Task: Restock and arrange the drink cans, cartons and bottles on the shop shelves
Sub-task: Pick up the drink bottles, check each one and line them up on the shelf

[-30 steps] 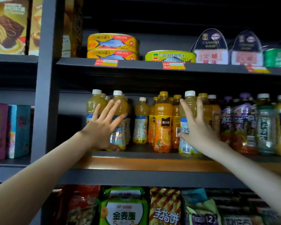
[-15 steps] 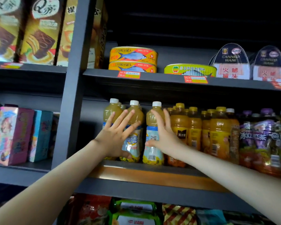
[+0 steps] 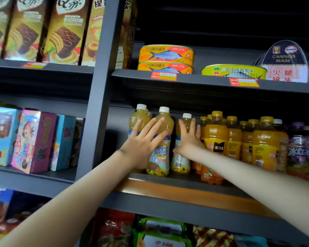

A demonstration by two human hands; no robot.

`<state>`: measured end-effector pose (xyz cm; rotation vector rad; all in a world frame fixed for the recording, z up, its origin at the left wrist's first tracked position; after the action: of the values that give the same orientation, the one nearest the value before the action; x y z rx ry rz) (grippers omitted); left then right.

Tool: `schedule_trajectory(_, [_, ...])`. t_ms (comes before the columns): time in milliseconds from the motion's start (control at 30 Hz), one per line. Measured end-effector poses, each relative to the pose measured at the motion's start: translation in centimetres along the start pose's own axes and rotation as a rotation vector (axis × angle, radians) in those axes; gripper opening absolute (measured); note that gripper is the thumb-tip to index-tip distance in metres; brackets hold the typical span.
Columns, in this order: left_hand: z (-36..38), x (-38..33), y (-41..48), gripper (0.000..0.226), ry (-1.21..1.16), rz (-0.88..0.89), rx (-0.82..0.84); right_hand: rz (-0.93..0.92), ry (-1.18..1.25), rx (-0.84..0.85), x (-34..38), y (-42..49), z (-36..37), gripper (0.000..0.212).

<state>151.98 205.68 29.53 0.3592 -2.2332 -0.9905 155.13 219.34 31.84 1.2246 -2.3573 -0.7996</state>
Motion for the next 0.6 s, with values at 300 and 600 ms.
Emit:
schedule_trajectory(300, [-2.7,2.0,-1.2,0.084,-0.147,-0.22,0.088,-0.019,0.528,0.14,4.5,-2.9,-1.1,0.111])
schedule_trajectory(600, [-5.7,1.6,-5.2,0.067,-0.496,-0.359,-0.034,0.055,0.518,0.064,3.1,-3.9,-0.8,0.063])
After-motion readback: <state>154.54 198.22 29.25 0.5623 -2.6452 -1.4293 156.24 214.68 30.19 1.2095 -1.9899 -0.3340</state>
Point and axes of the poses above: each hand's wrist, its own y-axis towards the middle knuckle, its own z-axis out of the palm, x = y × z, the point moved 10 cm from there along y, towards the middle knuckle, and after that the axes turned 13 degrees about -y, right-handed, at the moved point
